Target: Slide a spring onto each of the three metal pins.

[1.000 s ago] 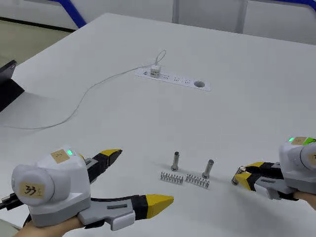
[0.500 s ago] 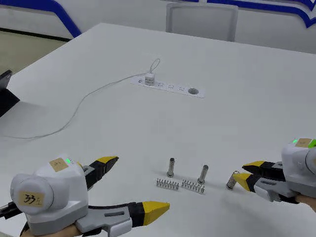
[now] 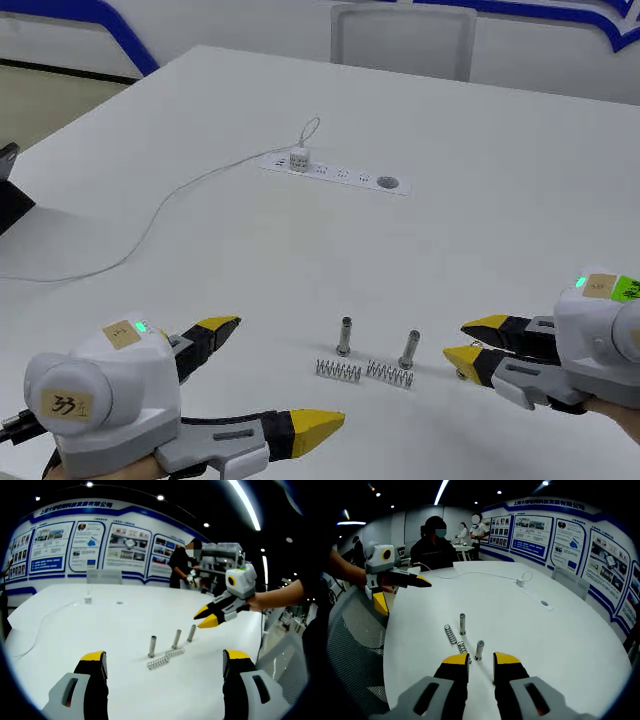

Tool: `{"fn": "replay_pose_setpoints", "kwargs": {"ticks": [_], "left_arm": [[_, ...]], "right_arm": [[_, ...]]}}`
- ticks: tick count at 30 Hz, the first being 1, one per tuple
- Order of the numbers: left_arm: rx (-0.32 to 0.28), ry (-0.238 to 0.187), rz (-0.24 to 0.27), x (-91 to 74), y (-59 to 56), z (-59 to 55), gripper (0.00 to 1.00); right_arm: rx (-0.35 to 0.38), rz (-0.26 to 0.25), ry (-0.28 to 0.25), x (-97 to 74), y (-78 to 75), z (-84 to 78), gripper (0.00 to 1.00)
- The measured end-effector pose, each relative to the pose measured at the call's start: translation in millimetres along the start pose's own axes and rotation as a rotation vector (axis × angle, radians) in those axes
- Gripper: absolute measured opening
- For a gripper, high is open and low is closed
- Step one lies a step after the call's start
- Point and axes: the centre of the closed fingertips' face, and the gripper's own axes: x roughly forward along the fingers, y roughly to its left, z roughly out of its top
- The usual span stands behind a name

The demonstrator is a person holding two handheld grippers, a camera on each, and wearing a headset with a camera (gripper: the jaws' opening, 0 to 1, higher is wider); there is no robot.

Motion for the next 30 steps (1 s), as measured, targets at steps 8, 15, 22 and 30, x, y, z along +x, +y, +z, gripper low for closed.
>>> {"fn": "replay_pose_setpoints", "kwargs": {"ticks": [8, 15, 22, 30], "left_arm": [[-0.019, -0.016, 0.036, -2.5, 9.9, 3.4, 0.98], [-0.004, -0.007, 0.030, -1.5, 7.9, 1.7, 0.98], [0.006, 0.000, 0.026, -1.6, 7.1, 0.6, 0.98], [0.006, 0.006, 0.028, -2.0, 7.5, -0.5, 0.98]], "right_arm": [[-0.055, 0.063, 0.018, 16.4, 21.6, -0.9, 0.21], [-0.110, 0.104, 0.058, 27.0, 34.1, -11.3, 0.21], [-0.157, 0.123, 0.101, 38.9, 33.9, -20.9, 0.21], [-0.106, 0.141, 0.116, 54.8, 35.2, -27.6, 0.20]]}}
